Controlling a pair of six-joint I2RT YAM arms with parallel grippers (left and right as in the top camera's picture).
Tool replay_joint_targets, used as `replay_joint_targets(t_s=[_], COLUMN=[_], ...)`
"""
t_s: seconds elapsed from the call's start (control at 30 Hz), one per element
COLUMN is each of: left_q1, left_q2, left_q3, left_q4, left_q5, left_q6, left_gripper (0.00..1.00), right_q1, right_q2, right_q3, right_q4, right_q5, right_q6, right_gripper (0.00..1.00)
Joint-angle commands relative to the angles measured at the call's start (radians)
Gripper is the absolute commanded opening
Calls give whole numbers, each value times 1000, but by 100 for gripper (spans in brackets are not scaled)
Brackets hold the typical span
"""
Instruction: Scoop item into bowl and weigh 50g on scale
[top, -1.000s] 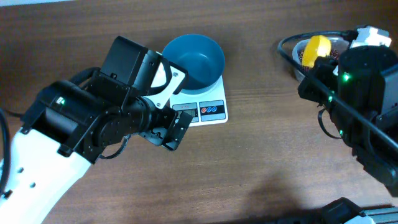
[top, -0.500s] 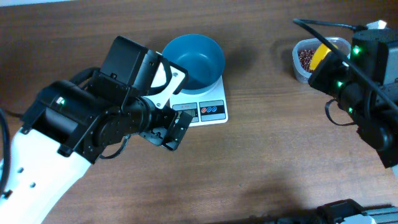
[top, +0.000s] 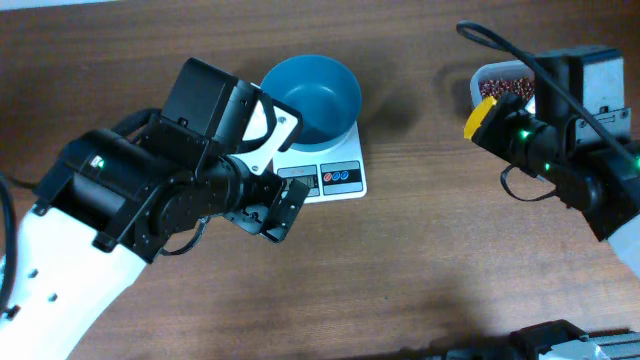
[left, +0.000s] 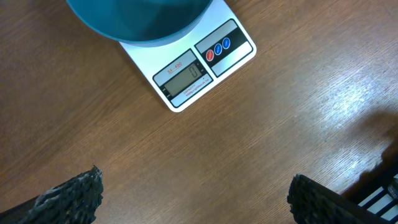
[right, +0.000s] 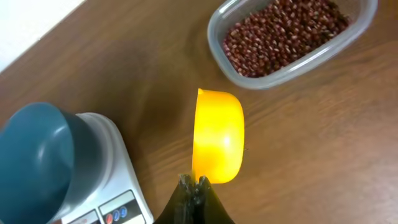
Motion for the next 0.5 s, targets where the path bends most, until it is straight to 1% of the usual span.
replay_joint_targets(t_s=[0.0,0.1,0.13,0.27,0.33,0.47], left_q1=[6,6,6,6,6,6], left_q2=[-4,-4,-4,-4,-4,-4], left_q3=[18,18,18,18,18,18], left_q4=[1,1,1,1,1,1], left_q5=[-8,-7,-8,-8,-8,-8], left_q6=[16,16,16,16,16,16], left_gripper=[99,99,99,99,99,99], right_q1=[-37,-119,-160,-237,-240,-240], right_q2=[1,1,1,20,53,101], right_q3=[81,184,227,310,317,317], right_q4=[-133,-330,-367,-383,-400,-428], right_q5=[37,103,118,75,49,7], right_q6=[5,4,-19,-133,-186,-233], right_gripper=[4,4,4,4,4,4])
